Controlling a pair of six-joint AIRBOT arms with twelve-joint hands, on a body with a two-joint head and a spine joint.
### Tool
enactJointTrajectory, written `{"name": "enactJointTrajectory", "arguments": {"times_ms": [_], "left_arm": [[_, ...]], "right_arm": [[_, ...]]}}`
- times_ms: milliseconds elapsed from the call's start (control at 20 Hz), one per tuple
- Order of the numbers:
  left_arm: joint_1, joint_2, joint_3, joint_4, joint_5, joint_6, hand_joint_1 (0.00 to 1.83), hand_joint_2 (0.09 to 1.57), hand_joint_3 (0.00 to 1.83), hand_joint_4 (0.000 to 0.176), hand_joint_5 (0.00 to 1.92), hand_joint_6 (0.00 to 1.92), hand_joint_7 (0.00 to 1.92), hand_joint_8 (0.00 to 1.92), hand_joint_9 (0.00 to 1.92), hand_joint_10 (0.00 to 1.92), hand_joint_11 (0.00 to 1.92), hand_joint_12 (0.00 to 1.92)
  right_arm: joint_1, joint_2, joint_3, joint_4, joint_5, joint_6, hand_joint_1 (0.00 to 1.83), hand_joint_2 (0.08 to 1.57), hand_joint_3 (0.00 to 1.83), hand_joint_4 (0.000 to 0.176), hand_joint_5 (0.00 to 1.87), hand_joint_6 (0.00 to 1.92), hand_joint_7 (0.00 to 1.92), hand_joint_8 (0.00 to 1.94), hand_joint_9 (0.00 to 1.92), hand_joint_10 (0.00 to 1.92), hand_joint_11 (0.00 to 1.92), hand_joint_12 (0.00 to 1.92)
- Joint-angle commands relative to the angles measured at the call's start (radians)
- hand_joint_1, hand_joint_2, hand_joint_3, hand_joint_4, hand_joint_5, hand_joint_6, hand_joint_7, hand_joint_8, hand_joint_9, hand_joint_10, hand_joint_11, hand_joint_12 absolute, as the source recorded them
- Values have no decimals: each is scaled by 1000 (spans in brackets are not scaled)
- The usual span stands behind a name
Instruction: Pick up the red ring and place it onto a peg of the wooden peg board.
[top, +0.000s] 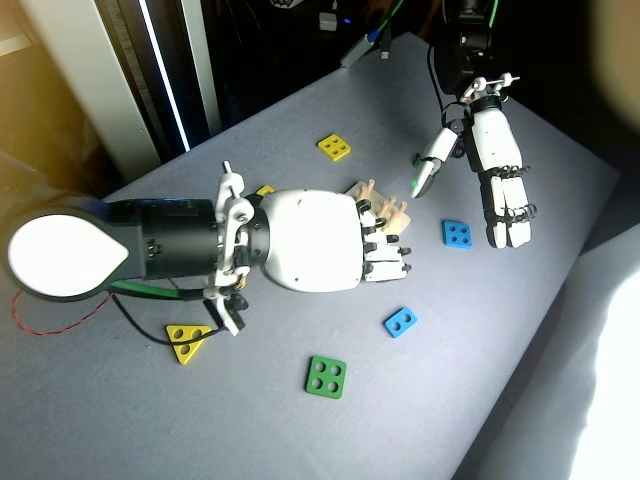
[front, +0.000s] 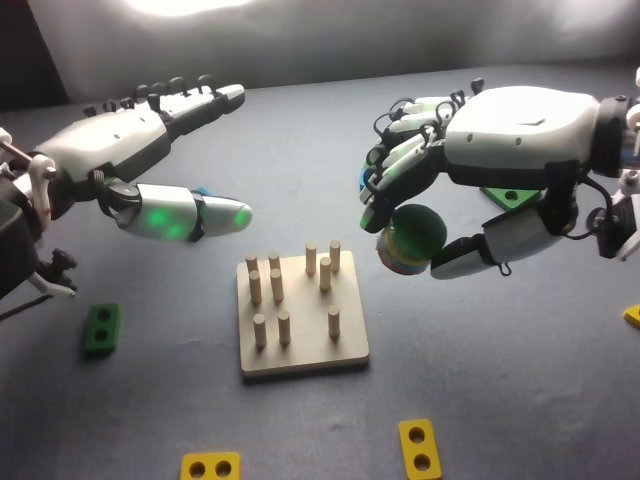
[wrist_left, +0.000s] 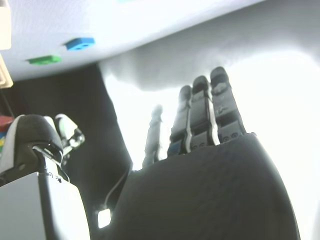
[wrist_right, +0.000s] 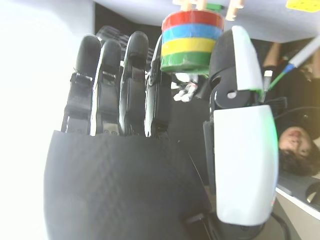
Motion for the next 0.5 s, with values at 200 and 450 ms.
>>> {"name": "enactJointTrajectory", "arguments": {"times_ms": [200, 450], "left_arm": [[-24, -3, 11, -2, -105, 0, 482, 1020, 4, 160, 11, 2, 0, 0, 0, 0, 16, 7], [-33, -3, 16, -2, -102, 4, 484, 1025, 4, 156, 12, 1, 0, 0, 0, 0, 32, 17]], "right_arm": [[9, -35, 4, 46, 104, 12, 1096, 1192, 0, 0, 825, 1243, 565, 163, 169, 611, 0, 1381], [-2, -39, 4, 28, 121, 42, 1080, 1203, 1, 0, 808, 1270, 544, 206, 142, 786, 0, 1475]]}}
